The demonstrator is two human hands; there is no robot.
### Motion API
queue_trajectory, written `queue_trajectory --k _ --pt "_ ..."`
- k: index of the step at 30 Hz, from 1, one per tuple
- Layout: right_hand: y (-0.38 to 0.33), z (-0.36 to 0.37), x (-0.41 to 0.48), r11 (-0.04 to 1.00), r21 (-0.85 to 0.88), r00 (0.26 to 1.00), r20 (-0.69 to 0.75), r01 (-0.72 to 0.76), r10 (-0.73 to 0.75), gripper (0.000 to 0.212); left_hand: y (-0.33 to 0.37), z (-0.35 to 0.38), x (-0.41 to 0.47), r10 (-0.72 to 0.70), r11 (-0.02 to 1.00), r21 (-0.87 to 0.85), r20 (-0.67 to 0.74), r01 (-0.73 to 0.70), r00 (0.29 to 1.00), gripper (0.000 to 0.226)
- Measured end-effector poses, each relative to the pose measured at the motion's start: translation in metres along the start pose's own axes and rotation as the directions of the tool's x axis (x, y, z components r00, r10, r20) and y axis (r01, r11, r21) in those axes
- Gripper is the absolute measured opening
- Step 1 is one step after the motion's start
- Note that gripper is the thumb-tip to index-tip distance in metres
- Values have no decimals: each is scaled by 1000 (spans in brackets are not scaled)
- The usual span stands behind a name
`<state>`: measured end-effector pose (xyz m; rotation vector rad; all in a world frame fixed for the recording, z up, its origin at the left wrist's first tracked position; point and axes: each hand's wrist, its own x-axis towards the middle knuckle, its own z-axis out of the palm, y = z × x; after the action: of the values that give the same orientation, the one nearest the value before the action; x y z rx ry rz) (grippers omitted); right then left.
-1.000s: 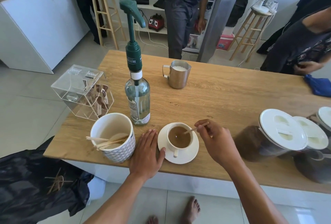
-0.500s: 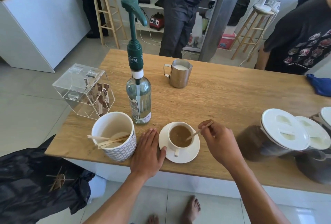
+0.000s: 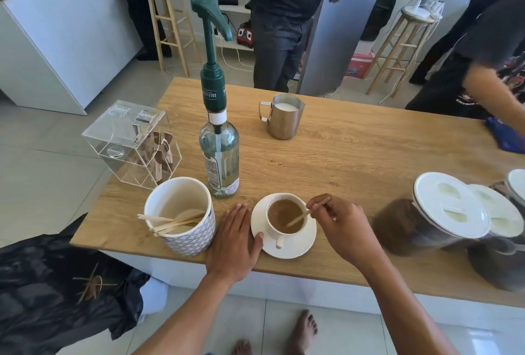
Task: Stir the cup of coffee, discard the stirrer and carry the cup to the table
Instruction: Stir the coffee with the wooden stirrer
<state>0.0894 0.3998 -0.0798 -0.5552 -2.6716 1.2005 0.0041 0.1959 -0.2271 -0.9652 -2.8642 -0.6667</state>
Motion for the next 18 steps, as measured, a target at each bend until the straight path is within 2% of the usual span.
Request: queue_trajectory --k 3,7,11,12,15,18 --pt "0 -3 1 1000 10 993 -117 -14 15 18 0 0 0 1 1000 -1 -1 -1 1000 64" --pt "1 1 0 1000 18 1000 26 -2 1 19 0 0 0 -1 1000 -2 4 1 1000 64" --pt "2 -3 2 999 18 992 -116 -37 39 19 0 1 0 0 1000 -7 1 0 1000 64" --pt "2 -3 2 999 28 993 -112 -24 27 18 0 1 0 0 1000 -5 1 0 1000 64" --pt "1 2 -1 999 49 1000 24 5 -6 22 -1 1 0 -8 1000 -5 7 8 1000 65" --pt "3 -2 -1 999 39 999 -34 -37 38 20 0 0 0 -9 1000 -4 5 9 1000 65"
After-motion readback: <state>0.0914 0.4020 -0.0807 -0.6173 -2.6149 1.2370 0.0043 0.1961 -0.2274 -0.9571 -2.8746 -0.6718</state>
